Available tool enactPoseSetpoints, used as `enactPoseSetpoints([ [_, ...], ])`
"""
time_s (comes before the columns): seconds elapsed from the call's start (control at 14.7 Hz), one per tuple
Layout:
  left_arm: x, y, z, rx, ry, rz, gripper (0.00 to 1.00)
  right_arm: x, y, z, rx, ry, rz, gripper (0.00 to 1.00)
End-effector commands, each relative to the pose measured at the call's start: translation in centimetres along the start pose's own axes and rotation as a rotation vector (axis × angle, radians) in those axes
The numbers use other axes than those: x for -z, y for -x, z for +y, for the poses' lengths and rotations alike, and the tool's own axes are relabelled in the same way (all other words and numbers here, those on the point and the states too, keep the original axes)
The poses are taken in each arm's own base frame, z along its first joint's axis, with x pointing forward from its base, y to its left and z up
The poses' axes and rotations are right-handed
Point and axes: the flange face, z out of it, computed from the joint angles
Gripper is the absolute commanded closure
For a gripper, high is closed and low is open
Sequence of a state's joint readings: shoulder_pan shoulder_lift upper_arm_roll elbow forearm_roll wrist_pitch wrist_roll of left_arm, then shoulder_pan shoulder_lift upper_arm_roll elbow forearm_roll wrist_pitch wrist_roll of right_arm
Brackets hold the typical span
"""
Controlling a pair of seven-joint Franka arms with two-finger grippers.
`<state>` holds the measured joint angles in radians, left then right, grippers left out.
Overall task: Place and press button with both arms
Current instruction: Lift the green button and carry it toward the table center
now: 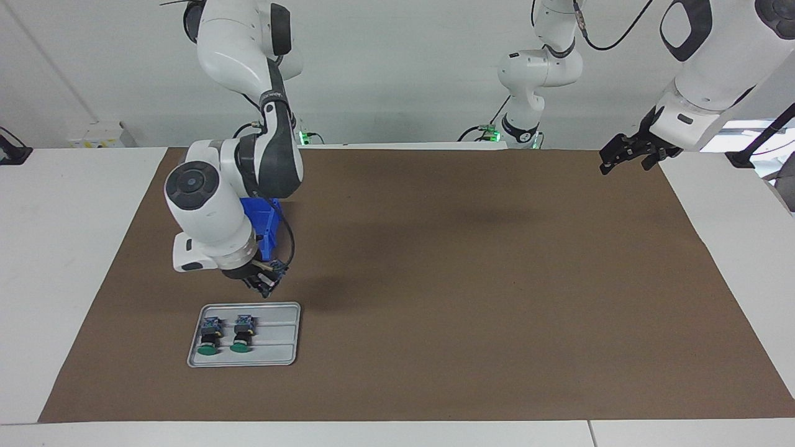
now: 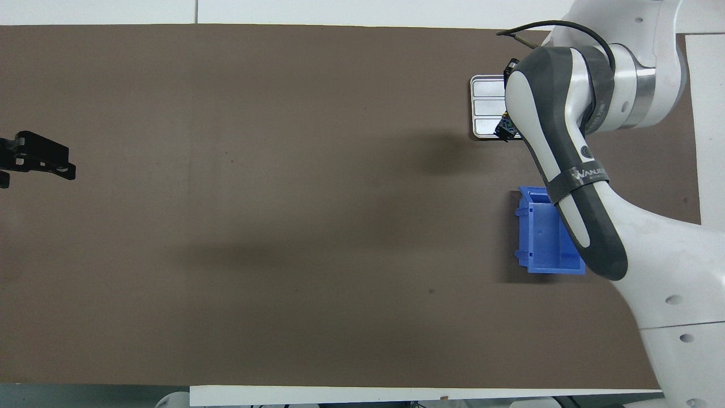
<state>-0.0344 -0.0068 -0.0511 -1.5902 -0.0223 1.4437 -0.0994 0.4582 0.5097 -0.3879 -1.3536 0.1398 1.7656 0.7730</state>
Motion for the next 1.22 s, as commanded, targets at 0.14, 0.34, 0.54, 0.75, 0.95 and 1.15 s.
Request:
enactPoseSetpoints([
  [0.14,0.0,0.6,-0.2,0.004,0.006,-0.005,0.00,0.9,4.2,-2.5,-0.195,0.037,0.009,0.97],
  [0.34,0.0,0.6,-0.2,0.004,0.006,-0.006,0.00,1.0,7.8,-5.0,-0.277,0.040,0.011,0.97],
  [0.54,0.0,0.6,-0.2,0.004,0.006,-0.005,0.00,1.1,10.3,-6.6,-0.385,0.013,-0.032,0.97],
  [0.75,0.0,0.6,-0.2,0.004,0.008,-0.005,0.00,1.0,11.3,-7.2,-0.460,0.009,-0.028,0.96],
  [0.95,0.0,0.6,-0.2,0.004,0.006,-0.005,0.00,0.7,11.7,-7.8,-0.504,-0.035,-0.097,0.96],
  [1.15,0.0,0.6,-0.2,0.004,0.008,-0.005,0.00,-0.4,13.9,-8.5,-0.481,-0.020,-0.125,0.96],
])
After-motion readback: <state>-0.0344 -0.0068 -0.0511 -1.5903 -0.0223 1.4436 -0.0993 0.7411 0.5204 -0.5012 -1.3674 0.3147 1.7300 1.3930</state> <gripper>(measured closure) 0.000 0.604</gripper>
